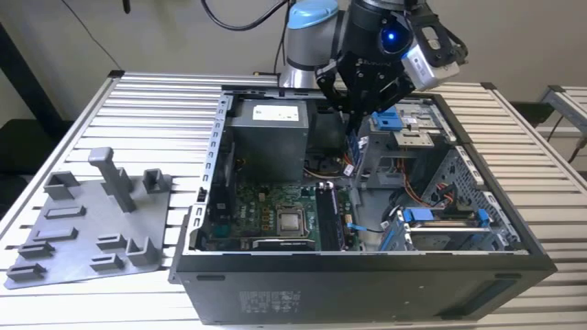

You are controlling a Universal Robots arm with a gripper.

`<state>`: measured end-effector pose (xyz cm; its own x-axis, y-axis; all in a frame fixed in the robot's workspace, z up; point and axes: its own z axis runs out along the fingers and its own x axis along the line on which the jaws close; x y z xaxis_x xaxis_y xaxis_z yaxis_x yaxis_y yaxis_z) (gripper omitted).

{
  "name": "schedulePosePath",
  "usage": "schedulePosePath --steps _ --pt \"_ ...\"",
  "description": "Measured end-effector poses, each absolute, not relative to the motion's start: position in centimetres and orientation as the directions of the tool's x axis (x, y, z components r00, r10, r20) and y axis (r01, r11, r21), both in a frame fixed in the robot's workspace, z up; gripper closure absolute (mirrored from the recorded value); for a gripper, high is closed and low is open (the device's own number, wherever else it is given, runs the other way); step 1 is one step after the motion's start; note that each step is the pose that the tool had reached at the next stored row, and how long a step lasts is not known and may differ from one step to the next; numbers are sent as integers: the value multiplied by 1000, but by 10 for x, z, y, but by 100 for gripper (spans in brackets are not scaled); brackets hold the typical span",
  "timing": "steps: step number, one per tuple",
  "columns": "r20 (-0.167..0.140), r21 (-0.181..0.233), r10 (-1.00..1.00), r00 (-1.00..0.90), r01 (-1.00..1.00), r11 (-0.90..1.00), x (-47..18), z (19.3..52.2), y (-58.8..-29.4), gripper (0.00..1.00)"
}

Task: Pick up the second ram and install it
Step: 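Insert the second ram into the second slot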

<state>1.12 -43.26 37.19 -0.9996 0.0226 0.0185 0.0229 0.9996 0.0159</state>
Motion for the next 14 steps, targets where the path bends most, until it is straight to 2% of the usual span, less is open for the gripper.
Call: schedulePosePath --steps 14 --pt "18 13 42 -999 42 999 11 361 -436 86"
